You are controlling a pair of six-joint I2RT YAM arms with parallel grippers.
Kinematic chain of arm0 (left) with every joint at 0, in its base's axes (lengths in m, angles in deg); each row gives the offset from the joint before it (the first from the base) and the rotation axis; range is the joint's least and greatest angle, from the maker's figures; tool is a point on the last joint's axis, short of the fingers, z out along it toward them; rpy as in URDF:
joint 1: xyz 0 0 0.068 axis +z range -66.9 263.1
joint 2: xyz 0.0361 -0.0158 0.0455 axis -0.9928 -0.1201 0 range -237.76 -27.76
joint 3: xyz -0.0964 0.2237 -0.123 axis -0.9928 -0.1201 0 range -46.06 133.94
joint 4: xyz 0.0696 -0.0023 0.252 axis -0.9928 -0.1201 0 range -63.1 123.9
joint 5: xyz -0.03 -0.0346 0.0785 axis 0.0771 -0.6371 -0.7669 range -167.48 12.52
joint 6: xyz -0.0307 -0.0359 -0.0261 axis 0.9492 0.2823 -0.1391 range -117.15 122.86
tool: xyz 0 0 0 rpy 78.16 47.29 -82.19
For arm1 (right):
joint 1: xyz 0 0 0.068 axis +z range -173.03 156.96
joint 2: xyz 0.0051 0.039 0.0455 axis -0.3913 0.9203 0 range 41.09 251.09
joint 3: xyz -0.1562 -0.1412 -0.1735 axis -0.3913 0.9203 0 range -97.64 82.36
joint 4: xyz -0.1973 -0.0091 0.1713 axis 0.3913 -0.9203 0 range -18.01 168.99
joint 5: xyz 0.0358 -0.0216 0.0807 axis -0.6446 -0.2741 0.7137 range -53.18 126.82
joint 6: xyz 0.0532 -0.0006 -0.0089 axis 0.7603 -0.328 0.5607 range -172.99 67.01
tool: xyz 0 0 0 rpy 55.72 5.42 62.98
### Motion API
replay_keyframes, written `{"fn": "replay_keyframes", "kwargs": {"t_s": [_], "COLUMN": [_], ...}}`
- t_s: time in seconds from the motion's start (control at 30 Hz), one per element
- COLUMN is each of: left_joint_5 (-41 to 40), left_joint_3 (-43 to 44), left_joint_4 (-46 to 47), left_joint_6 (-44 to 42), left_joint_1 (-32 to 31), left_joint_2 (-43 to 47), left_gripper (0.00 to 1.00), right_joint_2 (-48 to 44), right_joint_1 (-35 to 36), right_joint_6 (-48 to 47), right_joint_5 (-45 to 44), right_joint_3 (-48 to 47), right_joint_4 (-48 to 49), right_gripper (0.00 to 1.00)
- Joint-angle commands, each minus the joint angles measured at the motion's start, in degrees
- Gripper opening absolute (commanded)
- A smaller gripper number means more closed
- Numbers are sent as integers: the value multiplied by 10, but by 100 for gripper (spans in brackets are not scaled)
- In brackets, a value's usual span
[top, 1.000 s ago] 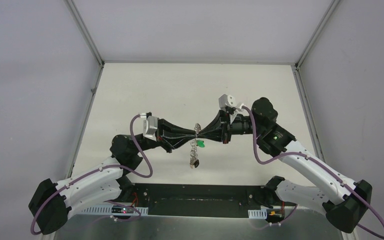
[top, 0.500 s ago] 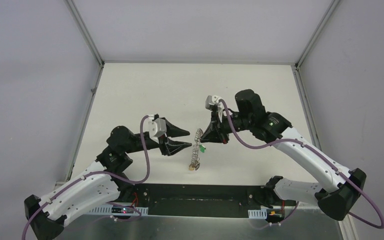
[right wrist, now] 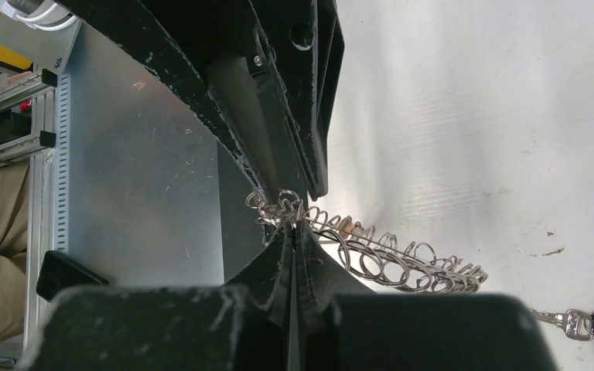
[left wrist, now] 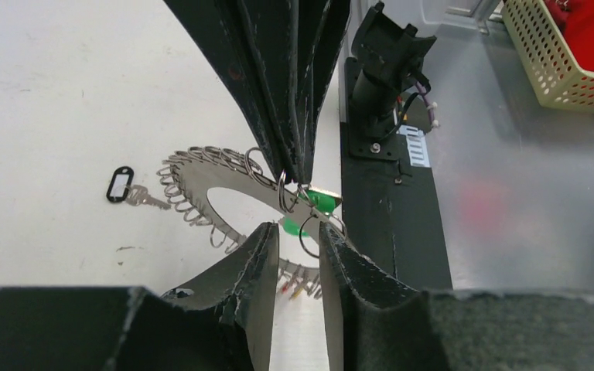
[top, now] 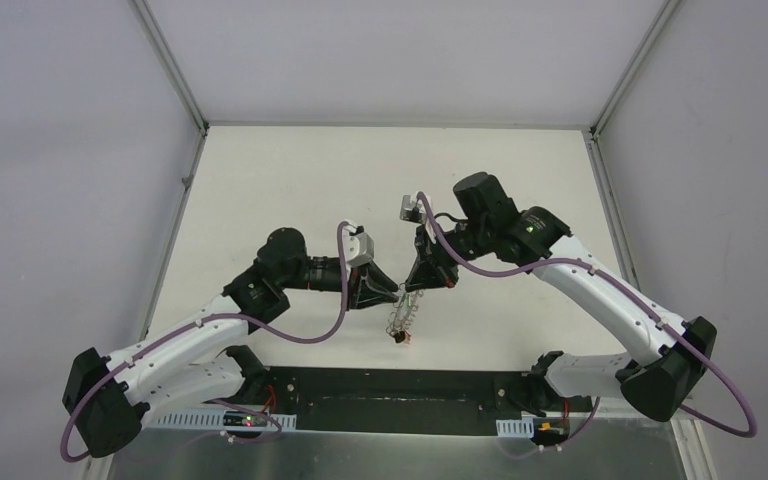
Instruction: Put the keys on the keyring
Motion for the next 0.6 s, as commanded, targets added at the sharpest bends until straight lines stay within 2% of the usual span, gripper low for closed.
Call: {"fn": "replay_keyframes", "kwargs": {"t_s": [0.0, 0.23, 0.43, 0.57], "left_joint_5": [25, 14, 21, 25], "left_joint_3": [1, -3, 1, 3], "left_joint_4": [93, 114, 118, 119], "left_joint_6": [33, 41, 40, 38], "left_joint_1": [-6, -8, -9, -11], "left_joint_2": [1, -1, -12, -19], "left_gripper": [26, 26, 13, 10], "right_joint_2": [-7, -13, -17, -20], "right_joint_1": [3, 4, 4, 3], "right_joint_6": [-2, 1, 6, 8], "right_joint_5": [22, 38, 41, 40], "right_joint_3": [-25, -17, -13, -12], "right_joint_4": [14, 32, 43, 45], "right_gripper": [0, 0, 0, 0]}}
